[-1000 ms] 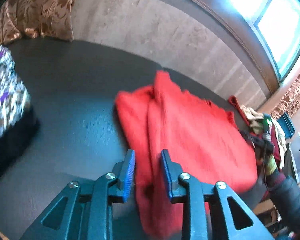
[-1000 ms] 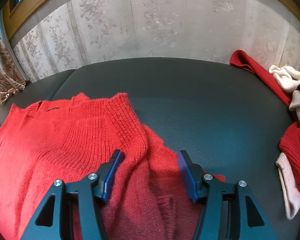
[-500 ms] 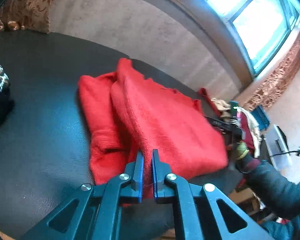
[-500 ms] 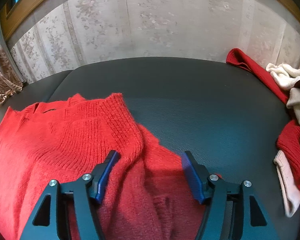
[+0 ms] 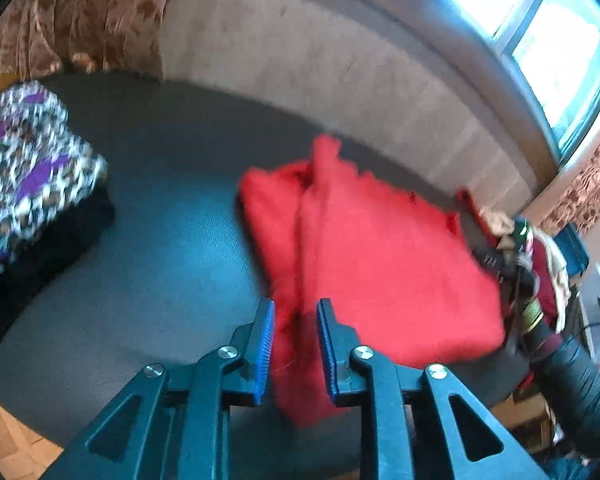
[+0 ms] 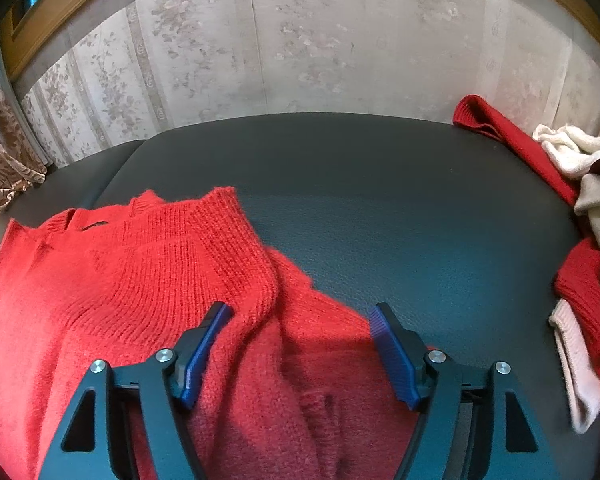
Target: Fold clothes
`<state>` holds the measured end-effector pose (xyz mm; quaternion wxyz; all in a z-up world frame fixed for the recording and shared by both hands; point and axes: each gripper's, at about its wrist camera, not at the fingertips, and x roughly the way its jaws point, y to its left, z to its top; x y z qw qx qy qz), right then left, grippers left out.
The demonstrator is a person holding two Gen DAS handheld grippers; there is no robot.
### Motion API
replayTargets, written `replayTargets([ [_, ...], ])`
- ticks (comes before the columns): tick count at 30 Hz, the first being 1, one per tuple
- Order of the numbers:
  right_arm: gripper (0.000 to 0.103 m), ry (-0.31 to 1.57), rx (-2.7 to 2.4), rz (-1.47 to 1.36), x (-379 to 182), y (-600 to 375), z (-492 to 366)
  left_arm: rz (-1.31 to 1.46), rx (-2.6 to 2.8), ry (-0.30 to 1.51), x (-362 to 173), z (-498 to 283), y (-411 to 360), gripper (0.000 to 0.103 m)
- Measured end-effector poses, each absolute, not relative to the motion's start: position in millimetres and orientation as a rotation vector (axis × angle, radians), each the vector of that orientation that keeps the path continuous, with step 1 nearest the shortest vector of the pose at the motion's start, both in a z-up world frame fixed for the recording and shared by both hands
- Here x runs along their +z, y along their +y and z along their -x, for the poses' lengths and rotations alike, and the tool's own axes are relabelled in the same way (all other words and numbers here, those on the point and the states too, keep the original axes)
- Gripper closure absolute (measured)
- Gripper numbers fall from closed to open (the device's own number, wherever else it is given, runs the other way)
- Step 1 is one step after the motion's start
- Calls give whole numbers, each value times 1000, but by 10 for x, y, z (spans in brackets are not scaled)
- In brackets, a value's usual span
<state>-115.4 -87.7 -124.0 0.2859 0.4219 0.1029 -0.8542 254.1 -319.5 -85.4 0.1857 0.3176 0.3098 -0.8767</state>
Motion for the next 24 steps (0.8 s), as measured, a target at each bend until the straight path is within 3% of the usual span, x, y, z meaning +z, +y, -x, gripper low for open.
replayTargets([
  [4, 32, 262, -2264, -1093, -1136, -842, 1149, -940, -2551, 724, -832, -2068, -2894, 72],
  [8, 32, 331, -2229, -898, -688, -893, 1002, -1031, -2580, 605, -966, -1763, -2721, 72],
  [12, 33, 458, -1998, -808, -432, -1286, 746, -1020, -2577, 601, -1084, -1675, -2633, 72],
  [16, 34, 600, -1831, -834, -581, -1867, 589, -998, -2593, 613, -1126, -1719, -2602, 71],
  [21, 34, 605, -1777, -981, -905, -2289, 736, -992, -2596, 566, -1126, -1728, -2548, 68],
  [23, 39, 623, -1762, -1033, -1022, -2380, 754, -989, -2592, 548, -1117, -1742, -2528, 68],
  [24, 52, 658, -1776, -1020, -1046, -2389, 719, -989, -2589, 543, -1112, -1741, -2519, 68],
])
